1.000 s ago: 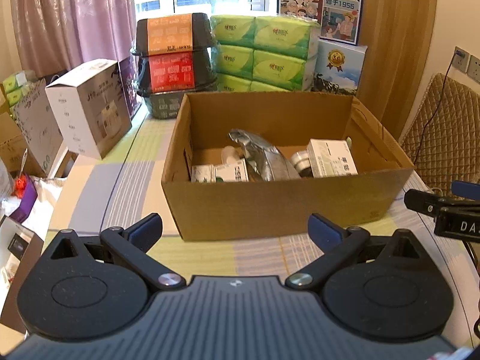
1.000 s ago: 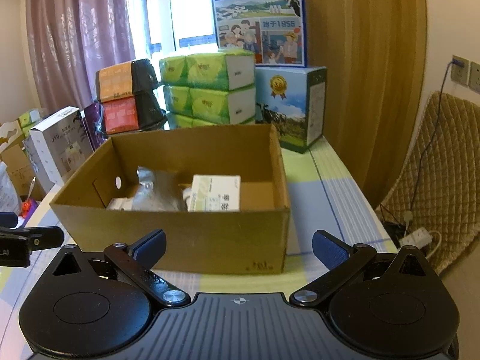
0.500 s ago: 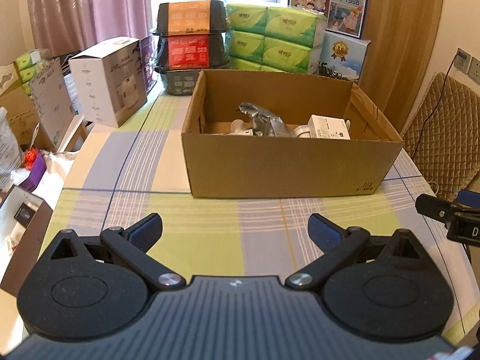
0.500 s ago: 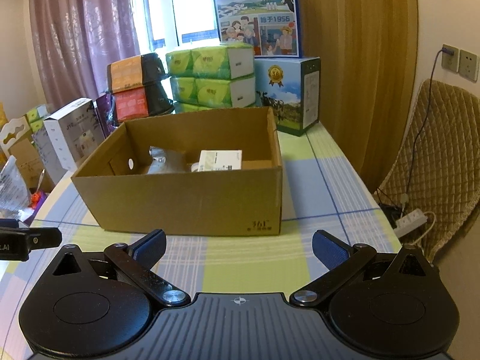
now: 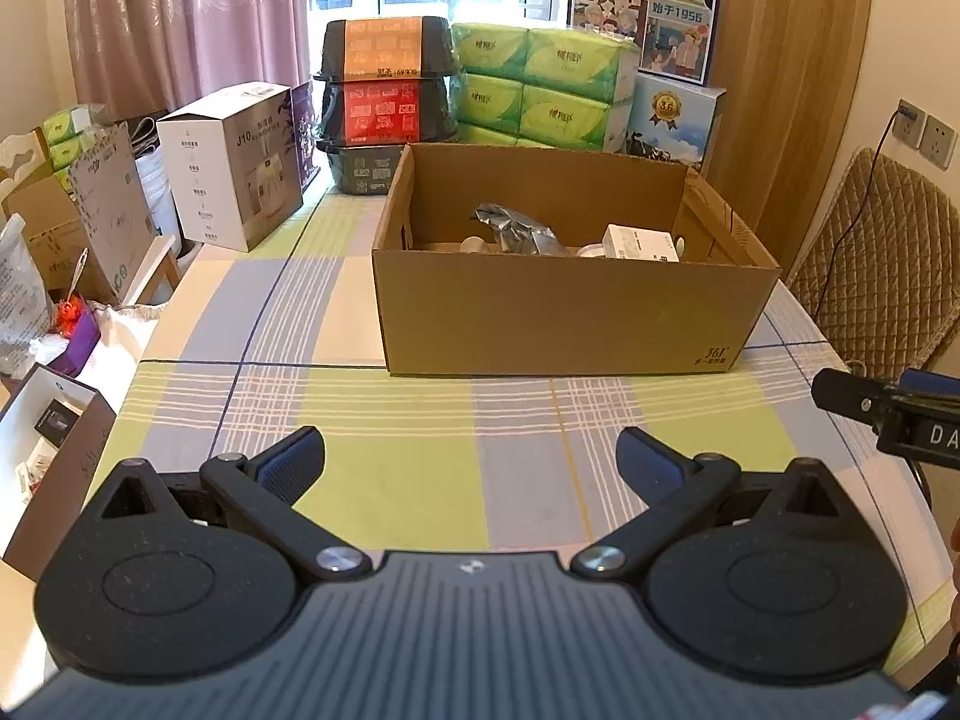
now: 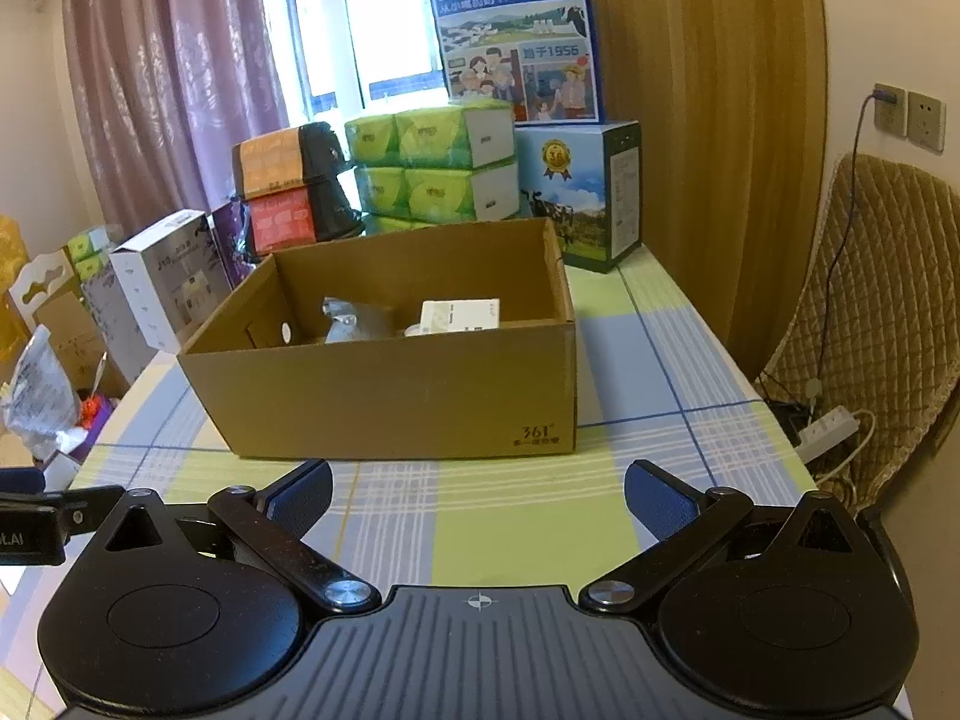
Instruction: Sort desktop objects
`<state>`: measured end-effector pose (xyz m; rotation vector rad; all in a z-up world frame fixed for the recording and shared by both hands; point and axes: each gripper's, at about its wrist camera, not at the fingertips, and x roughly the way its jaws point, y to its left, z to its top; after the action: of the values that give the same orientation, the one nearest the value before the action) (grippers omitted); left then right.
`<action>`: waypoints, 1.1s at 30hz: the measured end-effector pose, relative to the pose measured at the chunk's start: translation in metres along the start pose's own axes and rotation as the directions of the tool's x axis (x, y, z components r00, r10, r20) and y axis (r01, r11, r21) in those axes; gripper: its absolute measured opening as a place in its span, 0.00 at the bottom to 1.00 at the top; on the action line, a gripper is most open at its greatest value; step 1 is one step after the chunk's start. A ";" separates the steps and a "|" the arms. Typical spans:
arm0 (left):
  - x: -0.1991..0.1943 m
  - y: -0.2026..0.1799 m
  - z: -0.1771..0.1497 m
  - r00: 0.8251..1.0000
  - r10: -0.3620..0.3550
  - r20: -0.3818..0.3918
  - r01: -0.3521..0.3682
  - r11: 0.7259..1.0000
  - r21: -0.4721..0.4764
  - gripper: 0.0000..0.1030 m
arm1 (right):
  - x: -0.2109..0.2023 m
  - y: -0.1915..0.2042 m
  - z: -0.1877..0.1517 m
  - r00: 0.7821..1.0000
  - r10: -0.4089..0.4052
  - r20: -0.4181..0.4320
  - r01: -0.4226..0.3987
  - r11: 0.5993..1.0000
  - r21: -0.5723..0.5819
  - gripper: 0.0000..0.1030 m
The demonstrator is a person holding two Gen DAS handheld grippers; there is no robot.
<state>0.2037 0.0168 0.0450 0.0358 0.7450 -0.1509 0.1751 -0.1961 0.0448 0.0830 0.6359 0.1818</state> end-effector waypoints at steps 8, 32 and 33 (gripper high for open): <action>0.004 0.001 0.003 1.000 -0.003 0.003 0.003 1.000 -0.022 0.99 | 0.006 0.003 -0.001 1.000 -0.006 -0.020 0.006 1.000 -0.007 0.98; 0.006 0.003 0.002 1.000 0.004 -0.007 -0.004 1.000 -0.027 0.99 | 0.009 0.010 -0.005 1.000 -0.007 -0.029 0.006 1.000 -0.030 0.98; 0.006 0.003 0.001 1.000 0.004 -0.007 -0.004 1.000 -0.027 0.99 | 0.009 0.010 -0.005 1.000 -0.008 -0.030 0.007 1.000 -0.030 0.98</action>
<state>0.2098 0.0193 0.0417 0.0124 0.7540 -0.1370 0.1783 -0.1843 0.0367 0.0492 0.6627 0.1859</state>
